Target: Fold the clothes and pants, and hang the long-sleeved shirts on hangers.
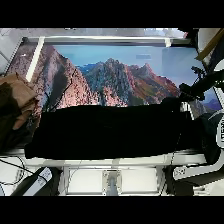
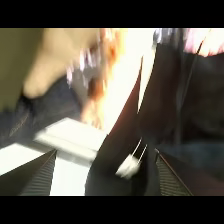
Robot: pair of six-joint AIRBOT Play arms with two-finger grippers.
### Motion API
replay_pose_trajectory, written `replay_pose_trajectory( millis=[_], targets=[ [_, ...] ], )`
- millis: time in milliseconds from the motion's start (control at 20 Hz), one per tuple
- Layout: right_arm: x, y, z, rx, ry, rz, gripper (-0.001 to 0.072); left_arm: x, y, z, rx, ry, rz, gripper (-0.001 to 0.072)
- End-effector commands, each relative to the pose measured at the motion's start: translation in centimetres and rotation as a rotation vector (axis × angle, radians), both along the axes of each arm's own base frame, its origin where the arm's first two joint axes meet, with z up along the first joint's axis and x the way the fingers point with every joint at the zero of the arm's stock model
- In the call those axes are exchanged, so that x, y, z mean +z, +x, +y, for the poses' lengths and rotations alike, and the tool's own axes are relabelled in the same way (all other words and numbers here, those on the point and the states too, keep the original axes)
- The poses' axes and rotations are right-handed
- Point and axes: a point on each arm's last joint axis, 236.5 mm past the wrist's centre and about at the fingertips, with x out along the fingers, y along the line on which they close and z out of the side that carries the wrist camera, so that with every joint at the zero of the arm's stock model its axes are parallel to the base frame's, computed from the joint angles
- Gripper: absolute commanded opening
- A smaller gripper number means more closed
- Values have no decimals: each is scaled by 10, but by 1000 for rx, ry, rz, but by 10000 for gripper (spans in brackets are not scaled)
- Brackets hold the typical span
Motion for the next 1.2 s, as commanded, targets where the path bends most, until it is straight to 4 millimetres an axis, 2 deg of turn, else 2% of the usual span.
replay_pose_trajectory(
  millis=[0, 50, 100, 200, 300, 400, 500, 600, 700, 750, 800, 850, 1000, 1150],
  targets=[
    [18, 24, -1, -47, -3, -100, 316, -37, 25, -4, 28, -129, 73, 701],
    [35, 34, -4, -52, -23, -159, 423, -60, 29, -11, 30, -195, 120, 640],
    [54, 42, -8, -52, -45, -216, 423, -79, 38, -22, 36, -274, 135, 568],
    [99, 53, -15, -50, -95, -338, 423, -111, 59, -44, 63, -426, 137, 568],
    [143, 53, -21, -49, -157, -433, 423, -135, 72, -58, 49, -519, 135, 569],
    [182, 47, -23, -50, -203, -521, 423, -151, 78, -59, 51, -541, 139, 567],
    [209, 42, -22, -53, -227, -595, 422, -159, 76, -61, 34, -547, 156, 568],
    [221, 35, -20, -56, -237, -624, 414, -163, 80, -65, 3, -558, 146, 569],
    [223, 33, -18, -72, -228, -618, 408, -163, 89, -70, 5, -580, 111, 567],
    [221, 31, -17, -72, -225, -610, 408, -162, 96, -70, 13, -584, 84, 519],
    [221, 31, -17, -75, -221, -607, 408, -159, 106, -72, 28, -595, 46, 300],
    [221, 31, -17, -87, -216, -603, 408, -155, 115, -74, 32, -611, 4, 11],
    [220, 29, -16, -86, -216, -596, 408, -134, 150, -72, 3, -620, -144, 20],
    [217, 28, -20, -84, -231, -588, 407, -98, 187, -48, 41, -569, -303, 21]
  ],
)
